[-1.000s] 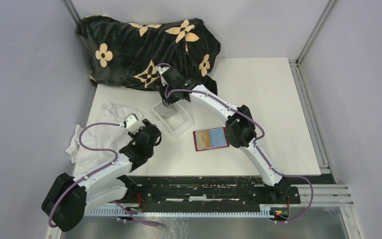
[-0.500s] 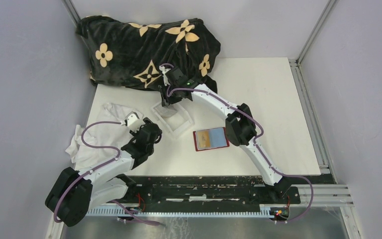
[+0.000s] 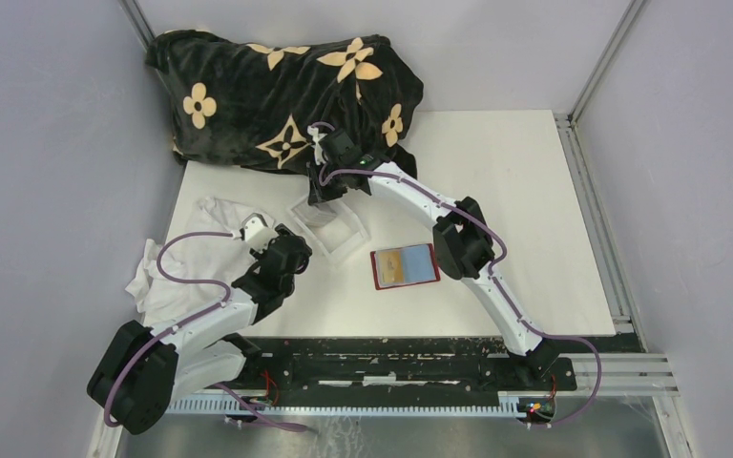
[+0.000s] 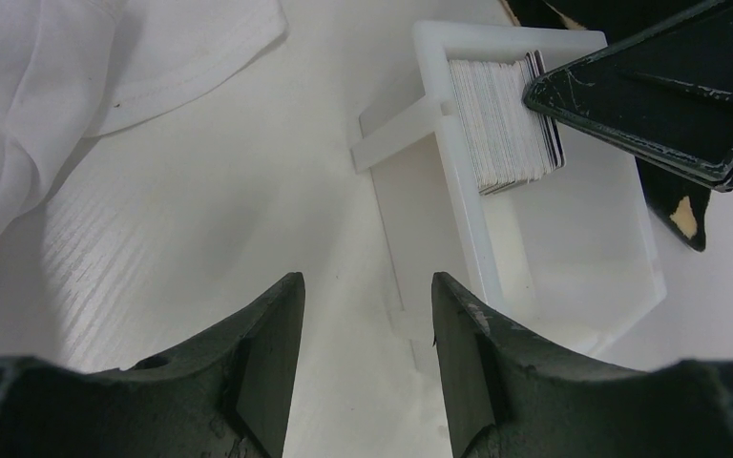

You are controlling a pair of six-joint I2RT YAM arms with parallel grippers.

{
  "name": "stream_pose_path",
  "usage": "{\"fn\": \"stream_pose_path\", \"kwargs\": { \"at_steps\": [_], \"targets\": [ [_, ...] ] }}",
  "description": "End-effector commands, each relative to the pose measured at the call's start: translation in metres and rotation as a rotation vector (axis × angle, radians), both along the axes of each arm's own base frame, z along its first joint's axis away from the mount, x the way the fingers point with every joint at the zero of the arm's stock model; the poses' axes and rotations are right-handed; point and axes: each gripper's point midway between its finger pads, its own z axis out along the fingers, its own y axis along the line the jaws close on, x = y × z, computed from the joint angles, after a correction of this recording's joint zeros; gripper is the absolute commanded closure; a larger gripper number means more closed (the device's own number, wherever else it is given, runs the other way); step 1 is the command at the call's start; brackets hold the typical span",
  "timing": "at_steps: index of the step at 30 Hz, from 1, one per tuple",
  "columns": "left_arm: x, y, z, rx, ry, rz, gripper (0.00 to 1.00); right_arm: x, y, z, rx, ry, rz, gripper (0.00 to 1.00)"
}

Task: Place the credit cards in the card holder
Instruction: Pick up the credit card from the storage box.

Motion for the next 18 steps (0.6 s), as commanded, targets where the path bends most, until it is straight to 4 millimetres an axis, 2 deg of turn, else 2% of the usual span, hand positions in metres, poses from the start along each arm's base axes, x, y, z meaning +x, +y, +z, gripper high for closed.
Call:
{"fn": "stream_pose_path", "kwargs": {
  "at_steps": [1, 18],
  "targets": [
    [0.011, -0.002, 0.019, 0.019, -0.052, -0.020, 0.41, -0.013, 0.000, 0.024, 0.020, 0.013, 0.012, 0.73],
    [0.010, -0.002, 0.019, 0.021, -0.048, -0.026, 0.42, -0.021, 0.002, 0.055, 0.046, -0.026, 0.013, 0.78]
  ]
}}
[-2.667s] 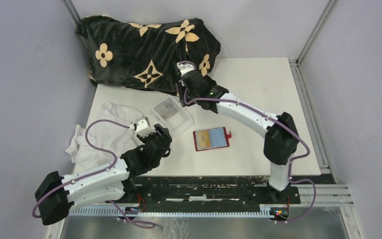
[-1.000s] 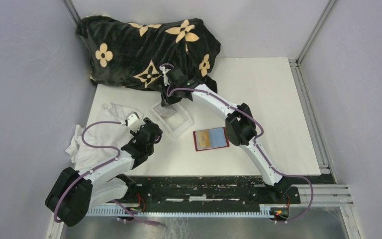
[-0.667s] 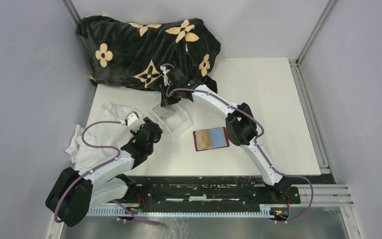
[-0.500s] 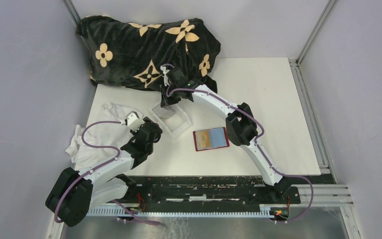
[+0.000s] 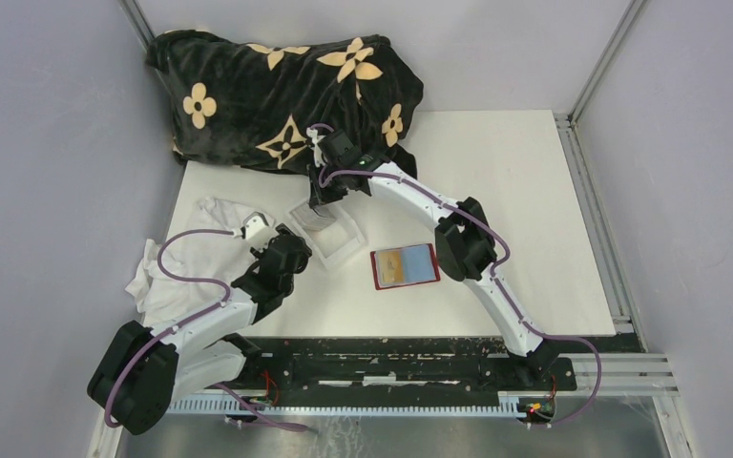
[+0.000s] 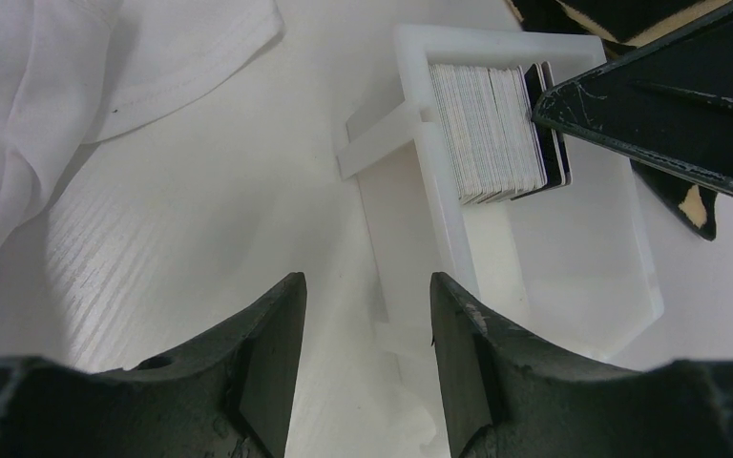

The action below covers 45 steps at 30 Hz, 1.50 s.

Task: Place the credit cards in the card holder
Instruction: Pick up the credit card from the storage box.

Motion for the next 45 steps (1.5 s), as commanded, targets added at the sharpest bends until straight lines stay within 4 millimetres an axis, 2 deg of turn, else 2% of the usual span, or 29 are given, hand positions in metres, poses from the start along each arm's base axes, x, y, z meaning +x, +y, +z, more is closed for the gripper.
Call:
{"fn": "stream_pose_path", "kwargs": {
  "at_steps": [1, 12, 21, 29, 38, 42, 45],
  "targets": [
    [0.010, -0.002, 0.020, 0.000, -0.055, -0.006, 0.42, -0.009, 0.004, 0.050, 0.058, -0.045, 0.009, 0.78],
    [0.007, -0.001, 0.019, -0.003, -0.054, -0.006, 0.43, -0.013, 0.006, 0.052, 0.057, -0.039, 0.010, 0.77],
    [0.005, 0.001, 0.018, -0.006, -0.054, -0.003, 0.44, -0.013, -0.003, 0.056, 0.024, -0.072, -0.004, 0.92],
    [0.007, 0.000, 0.022, -0.001, -0.058, -0.008, 0.43, -0.009, -0.019, 0.071, -0.045, -0.163, -0.026, 0.98],
    [0.017, -0.010, 0.044, 0.004, -0.101, -0.052, 0.36, -0.008, -0.044, 0.093, -0.096, -0.265, -0.047, 0.99],
    [0.021, -0.017, 0.057, 0.009, -0.126, -0.094, 0.34, -0.019, -0.053, 0.102, -0.083, -0.278, -0.039, 0.99],
    [0.024, -0.027, 0.072, -0.014, -0.174, -0.152, 0.34, -0.032, -0.064, 0.118, -0.060, -0.286, -0.026, 0.99]
  ]
}}
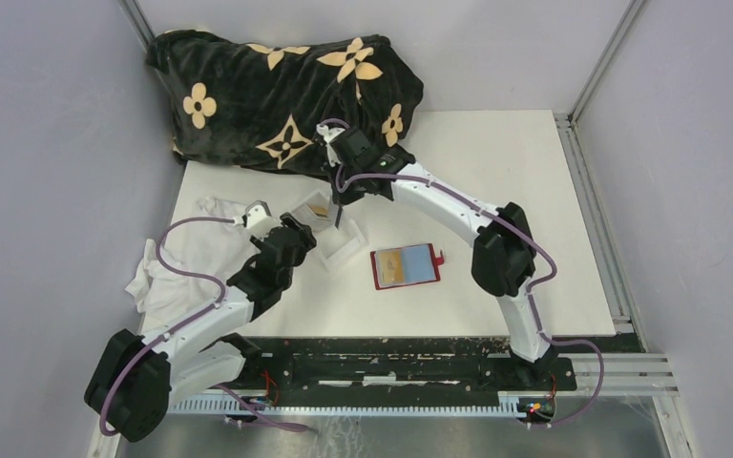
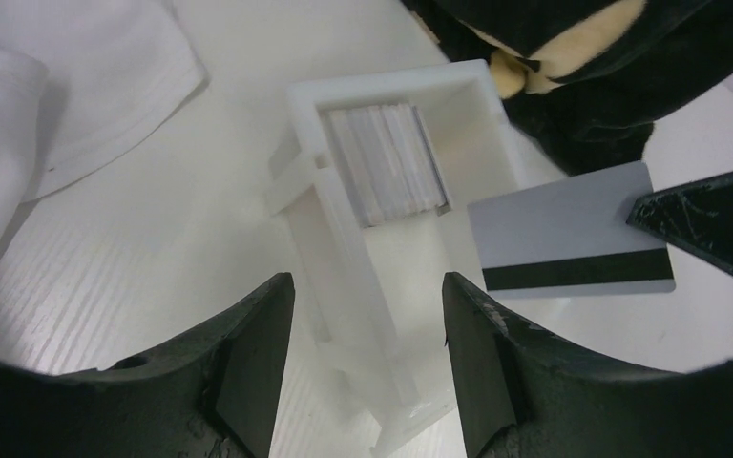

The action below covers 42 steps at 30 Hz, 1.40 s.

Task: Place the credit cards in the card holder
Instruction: Pick up the credit card from the storage box.

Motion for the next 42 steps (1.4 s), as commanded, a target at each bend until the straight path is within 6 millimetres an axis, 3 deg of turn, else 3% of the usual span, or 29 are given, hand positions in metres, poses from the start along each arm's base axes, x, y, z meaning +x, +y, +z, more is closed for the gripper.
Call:
{"fn": "stream_pose_path", "kwargs": {
  "at_steps": [1, 7, 12, 18, 24, 32, 42],
  "targets": [
    [0.013, -0.020, 0.048, -0.027, -0.138, -0.114, 0.34, -0.013, -0.009, 0.066, 0.097, -0.110, 0.026, 0.99],
    [0.006, -0.060, 0.078, -0.116, -0.262, -0.346, 0.32, -0.056, -0.043, 0.085, 0.147, -0.094, 0.052, 0.99],
    [-0.015, -0.100, 0.097, -0.197, -0.383, -0.606, 0.31, -0.100, -0.073, 0.092, 0.217, -0.039, 0.069, 0.99],
    [-0.049, -0.141, 0.102, -0.287, -0.451, -0.903, 0.30, -0.142, -0.097, 0.092, 0.321, 0.029, 0.081, 0.99],
    [-0.075, -0.162, 0.100, -0.358, -0.468, -1.080, 0.30, -0.171, -0.110, 0.082, 0.399, 0.101, 0.087, 0.99],
    [-0.100, -0.177, 0.095, -0.377, -0.445, -1.247, 0.31, -0.180, -0.121, 0.077, 0.464, 0.148, 0.075, 0.99],
    [-0.117, -0.182, 0.074, -0.391, -0.375, -1.341, 0.34, -0.176, -0.123, 0.072, 0.514, 0.201, 0.077, 0.99]
  ]
}}
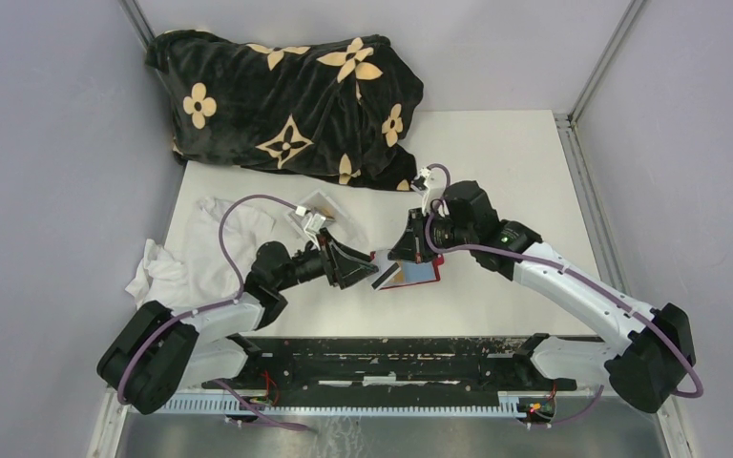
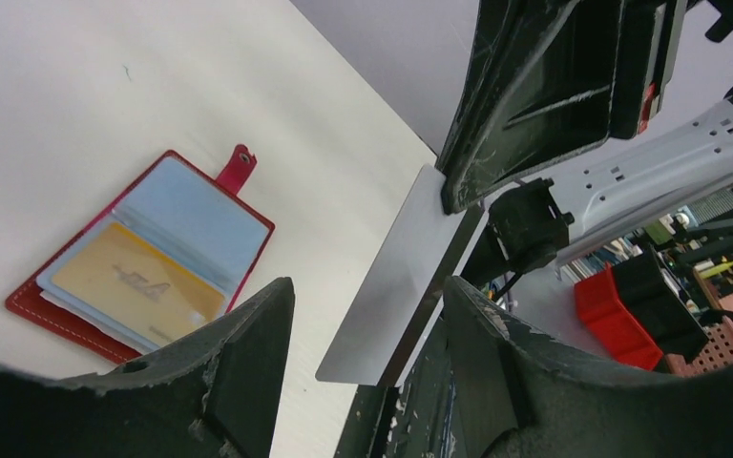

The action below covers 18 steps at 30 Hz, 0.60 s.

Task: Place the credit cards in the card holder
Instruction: Pick up the credit card from the storage box.

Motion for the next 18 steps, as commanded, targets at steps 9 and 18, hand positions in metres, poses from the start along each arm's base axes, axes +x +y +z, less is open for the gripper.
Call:
{"fn": "stream_pose_path", "kwargs": {
  "at_steps": [9, 18],
  "targets": [
    [-0.018, -0.015, 0.001, -0.032, -0.012, -0.169, 0.46, 0.005, 0.009, 0.006, 0.094, 0.029, 0.059, 0.99],
    [-0.019, -0.016, 0.002, -0.034, -0.015, -0.182, 0.58, 0.010, 0.009, -0.008, 0.097, 0.077, 0.066, 0.99]
  ]
}}
